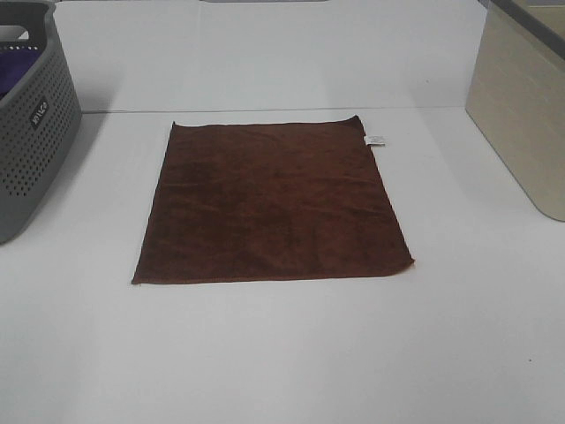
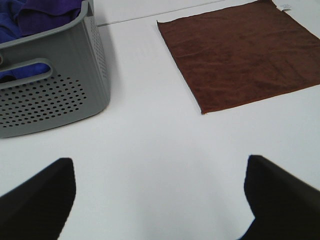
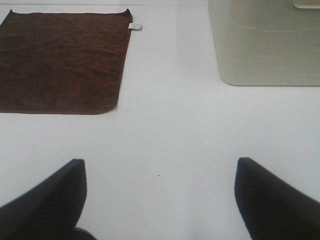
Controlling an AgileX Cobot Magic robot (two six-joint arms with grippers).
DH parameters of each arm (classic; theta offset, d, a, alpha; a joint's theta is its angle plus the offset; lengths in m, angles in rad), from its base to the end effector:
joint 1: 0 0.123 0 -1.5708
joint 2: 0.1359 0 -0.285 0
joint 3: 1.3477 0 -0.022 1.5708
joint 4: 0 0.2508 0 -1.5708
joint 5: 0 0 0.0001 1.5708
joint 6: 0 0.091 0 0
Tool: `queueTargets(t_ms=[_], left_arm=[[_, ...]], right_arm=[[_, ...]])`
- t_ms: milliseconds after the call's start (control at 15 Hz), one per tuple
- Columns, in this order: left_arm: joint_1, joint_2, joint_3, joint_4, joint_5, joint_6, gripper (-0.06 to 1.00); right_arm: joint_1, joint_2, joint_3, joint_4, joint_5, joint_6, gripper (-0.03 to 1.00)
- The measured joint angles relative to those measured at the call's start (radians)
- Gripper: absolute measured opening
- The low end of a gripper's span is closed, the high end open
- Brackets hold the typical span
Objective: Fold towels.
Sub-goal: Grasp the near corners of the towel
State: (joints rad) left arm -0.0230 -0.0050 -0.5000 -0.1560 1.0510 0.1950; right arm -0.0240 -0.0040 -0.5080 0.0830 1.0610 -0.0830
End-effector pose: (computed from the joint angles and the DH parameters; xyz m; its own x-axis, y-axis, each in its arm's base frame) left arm -0.0060 -0.0121 0.2789 -0.4182 0.1254 -0.8997 0.1941 0.9799 0.0463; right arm -0.0064 0.0067 0.2797 -0.4420 -0.0317 -0.8965 -0.0597 0.9982 -0.0059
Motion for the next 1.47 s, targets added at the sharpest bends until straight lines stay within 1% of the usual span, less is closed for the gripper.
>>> queueTargets(t_ms=[1467], left_arm=[[0.000, 0.000, 0.000, 0.000, 0.000, 0.000, 0.85]], right_arm=[[0.000, 0.000, 0.000, 0.000, 0.000, 0.000, 0.78]])
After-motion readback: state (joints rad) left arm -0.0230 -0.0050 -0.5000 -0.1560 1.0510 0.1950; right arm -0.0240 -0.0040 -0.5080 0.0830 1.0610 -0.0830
